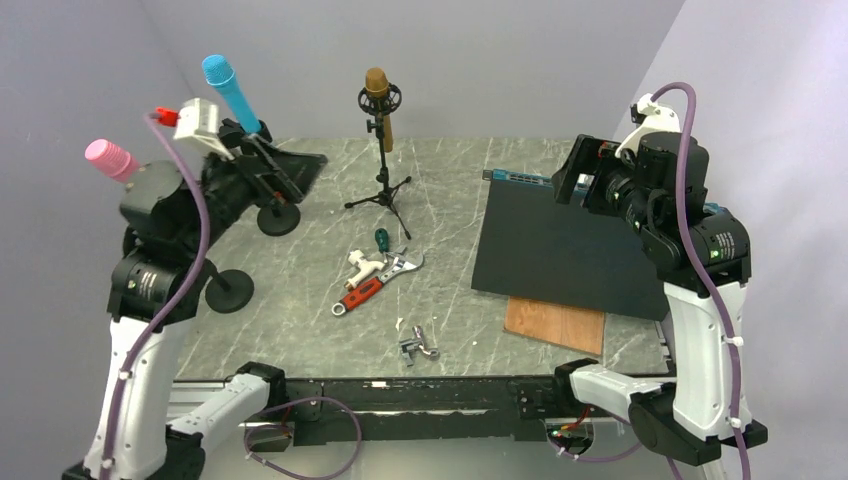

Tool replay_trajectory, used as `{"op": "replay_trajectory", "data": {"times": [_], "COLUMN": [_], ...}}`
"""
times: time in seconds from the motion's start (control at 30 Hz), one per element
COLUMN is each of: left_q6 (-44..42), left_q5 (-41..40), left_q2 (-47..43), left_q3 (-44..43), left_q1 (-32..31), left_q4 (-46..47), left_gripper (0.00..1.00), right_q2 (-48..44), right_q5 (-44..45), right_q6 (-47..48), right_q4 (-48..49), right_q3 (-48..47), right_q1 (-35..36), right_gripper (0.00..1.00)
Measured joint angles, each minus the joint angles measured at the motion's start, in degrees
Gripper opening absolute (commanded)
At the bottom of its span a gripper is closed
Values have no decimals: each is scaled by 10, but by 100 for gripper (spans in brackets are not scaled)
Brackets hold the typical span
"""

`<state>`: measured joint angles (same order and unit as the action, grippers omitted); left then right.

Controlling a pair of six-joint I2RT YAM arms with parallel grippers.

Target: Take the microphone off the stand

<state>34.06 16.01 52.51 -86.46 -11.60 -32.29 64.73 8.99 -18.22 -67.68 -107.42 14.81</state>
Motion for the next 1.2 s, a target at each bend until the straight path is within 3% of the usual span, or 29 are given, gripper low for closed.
{"op": "replay_trajectory", "data": {"times": [0.13, 0.47, 0.67, 0.83, 1.0, 1.2], "left_q6": [0, -26, -51, -93, -136, -160], "left_q5": [-45, -119, -176, -241, -300, -327], "left_q2": [29, 147, 171, 166, 162, 200], "left_q3": [5, -23, -23, 13, 68, 56], "left_q1": [-90, -199, -231, -246, -247, -236], "left_q4": [15, 21, 35, 110, 169, 188], "left_gripper": [99, 99, 99, 99, 100, 95], "right_q2": [-8, -45, -62, -71, -75, -73], "right_q5": [-1, -47, -82, -99, -111, -115], "right_q6": [0, -1, -5, -8, -11, -17], "right_q4": [0, 0, 1, 1, 1, 1], "right_q3": [8, 61, 70, 71, 71, 68], "right_q1": [0, 0, 0, 0, 0, 0], "right_gripper": [100, 100, 100, 100, 100, 100]}}
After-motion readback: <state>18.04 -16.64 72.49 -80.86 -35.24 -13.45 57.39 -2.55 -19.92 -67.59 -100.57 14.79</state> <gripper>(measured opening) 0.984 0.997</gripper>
